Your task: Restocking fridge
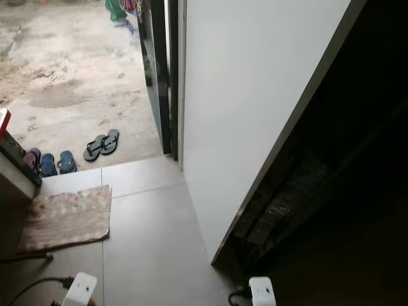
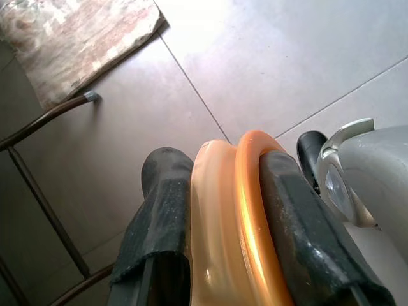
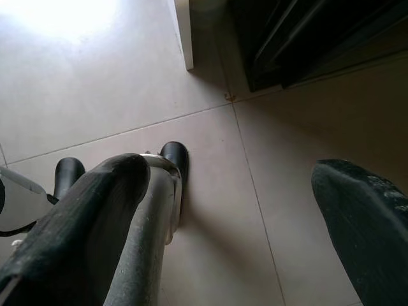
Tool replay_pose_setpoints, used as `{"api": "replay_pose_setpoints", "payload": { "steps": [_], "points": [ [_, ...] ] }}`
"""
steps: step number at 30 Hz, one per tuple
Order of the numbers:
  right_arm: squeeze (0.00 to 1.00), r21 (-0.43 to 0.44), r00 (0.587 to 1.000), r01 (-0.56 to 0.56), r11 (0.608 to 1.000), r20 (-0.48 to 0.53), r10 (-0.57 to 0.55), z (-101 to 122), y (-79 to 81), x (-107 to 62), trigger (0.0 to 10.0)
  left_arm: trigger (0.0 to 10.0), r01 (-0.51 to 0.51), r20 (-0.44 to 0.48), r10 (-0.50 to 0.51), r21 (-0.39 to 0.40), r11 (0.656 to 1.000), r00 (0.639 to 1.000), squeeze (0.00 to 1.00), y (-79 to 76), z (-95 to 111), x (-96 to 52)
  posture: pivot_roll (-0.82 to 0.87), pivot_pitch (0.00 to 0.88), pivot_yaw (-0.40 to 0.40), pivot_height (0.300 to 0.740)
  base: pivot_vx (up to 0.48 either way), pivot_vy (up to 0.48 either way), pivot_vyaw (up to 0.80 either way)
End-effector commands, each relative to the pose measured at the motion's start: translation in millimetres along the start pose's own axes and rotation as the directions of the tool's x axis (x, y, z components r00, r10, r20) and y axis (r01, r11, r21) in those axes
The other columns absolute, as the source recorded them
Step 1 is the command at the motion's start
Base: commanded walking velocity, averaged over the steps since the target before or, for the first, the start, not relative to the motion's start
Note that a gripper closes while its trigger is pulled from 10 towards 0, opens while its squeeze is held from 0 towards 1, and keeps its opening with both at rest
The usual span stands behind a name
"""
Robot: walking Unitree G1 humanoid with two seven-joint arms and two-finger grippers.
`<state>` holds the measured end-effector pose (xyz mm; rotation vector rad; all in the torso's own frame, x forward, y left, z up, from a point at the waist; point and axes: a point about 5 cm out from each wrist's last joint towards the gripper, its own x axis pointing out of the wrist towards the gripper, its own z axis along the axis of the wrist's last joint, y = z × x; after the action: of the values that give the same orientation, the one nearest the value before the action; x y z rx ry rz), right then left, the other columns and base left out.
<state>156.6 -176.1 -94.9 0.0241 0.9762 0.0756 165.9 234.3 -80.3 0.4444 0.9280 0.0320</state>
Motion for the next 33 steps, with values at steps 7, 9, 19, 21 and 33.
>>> {"api": "replay_pose_setpoints", "payload": {
  "steps": [7, 9, 19, 21, 33],
  "points": [
    [0.0, 0.017, 0.999, -0.007, 1.0, -0.044, 0.007, -14.0, 4.1, -2.3, 10.0, 10.0, 0.018, -0.058, -0.017, 0.007, 1.0, 0.998, 0.0, -2.6, -16.5, -3.8, 0.12, 0.139, -0.056, 0.74, 0.0, 0.0, -0.8],
    [0.0, 0.017, 0.999, -0.007, 1.0, -0.044, 0.008, -13.9, 4.1, -2.3, 10.0, 10.0, 0.018, -0.058, -0.017, 0.007, 1.0, 0.998, 0.0, -2.3, -16.4, -3.8, 0.13, 0.139, -0.057, 0.74, 0.0, 0.0, -0.8],
    [0.0, 0.018, 0.999, -0.007, 1.0, -0.044, 0.008, -13.9, 4.5, -2.3, 10.0, 10.0, 0.022, -0.057, -0.021, 0.011, 1.0, 0.998, 0.0, -3.1, -15.5, -3.6, 0.12, 0.138, -0.054, 0.74, 0.0, 0.0, -0.8],
    [0.0, 0.019, 0.999, -0.007, 1.0, -0.044, 0.008, -14.0, 4.6, -2.3, 10.0, 10.0, 0.024, -0.057, -0.023, 0.013, 1.0, 0.998, 0.0, -3.4, -15.1, -3.5, 0.12, 0.138, -0.054, 0.74, 0.0, 0.0, -0.8],
    [0.0, 0.017, 0.999, -0.004, 1.0, -0.037, 0.005, -13.4, 4.2, -2.3, 10.0, 10.0, 0.027, -0.066, -0.026, 0.016, 1.0, 0.997, 0.0, -3.8, -17.8, -4.1, 0.12, 0.139, -0.056, 0.74, 0.0, 0.0, -0.38]
  ]
}}
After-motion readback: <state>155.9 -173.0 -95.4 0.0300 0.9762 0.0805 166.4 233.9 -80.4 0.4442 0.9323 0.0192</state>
